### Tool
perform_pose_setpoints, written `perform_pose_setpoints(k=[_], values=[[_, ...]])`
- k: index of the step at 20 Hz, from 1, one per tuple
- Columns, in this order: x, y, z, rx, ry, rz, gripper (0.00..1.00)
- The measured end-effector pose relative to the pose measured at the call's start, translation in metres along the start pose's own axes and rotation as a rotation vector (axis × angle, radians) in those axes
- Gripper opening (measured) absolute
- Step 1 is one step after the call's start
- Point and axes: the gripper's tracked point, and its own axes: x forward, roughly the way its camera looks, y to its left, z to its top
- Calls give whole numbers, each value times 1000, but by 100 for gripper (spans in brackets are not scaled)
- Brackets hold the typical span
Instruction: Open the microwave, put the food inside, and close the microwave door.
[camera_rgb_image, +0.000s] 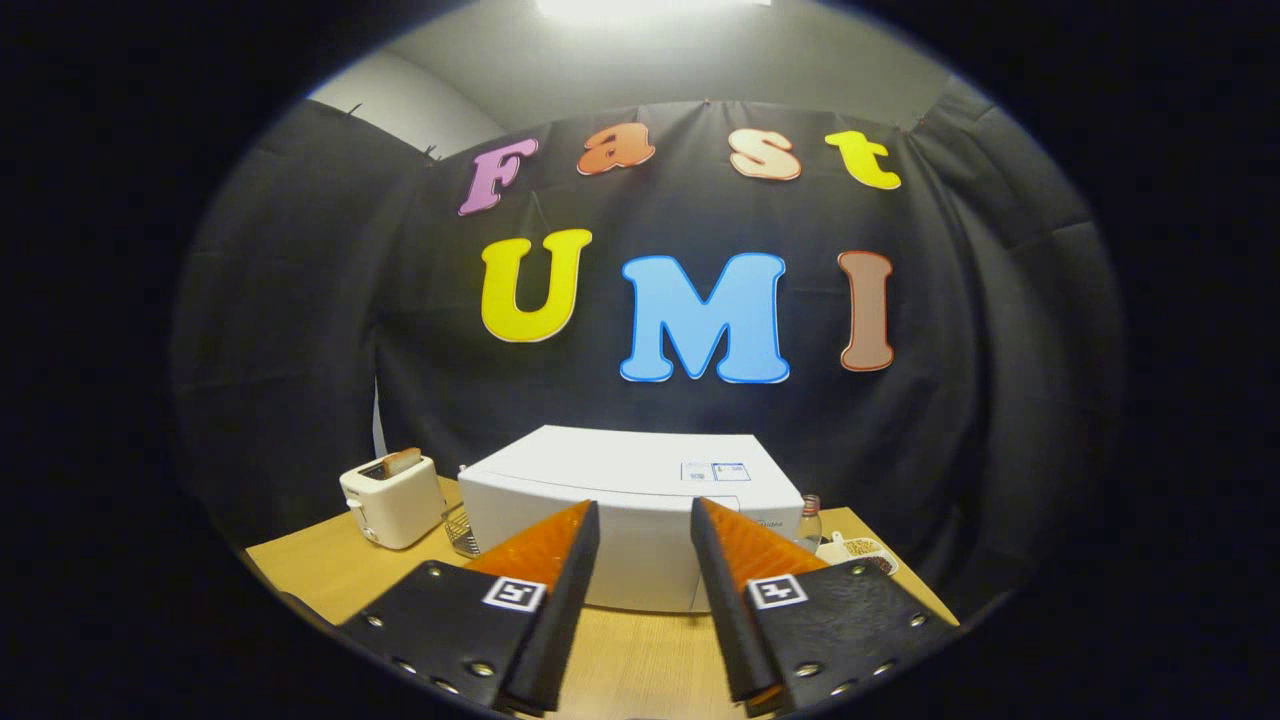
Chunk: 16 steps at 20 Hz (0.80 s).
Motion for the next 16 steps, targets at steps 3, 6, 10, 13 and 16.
perform_pose_setpoints(k=[3,6,10,13,16], values=[[-22,-3,9,-8,-38,-17,97],[-41,-1,10,-52,-68,-34,96],[-54,7,2,-60,-54,-13,96],[-59,6,1,-50,-50,-13,96],[-61,2,-3,-41,-38,-19,96]])
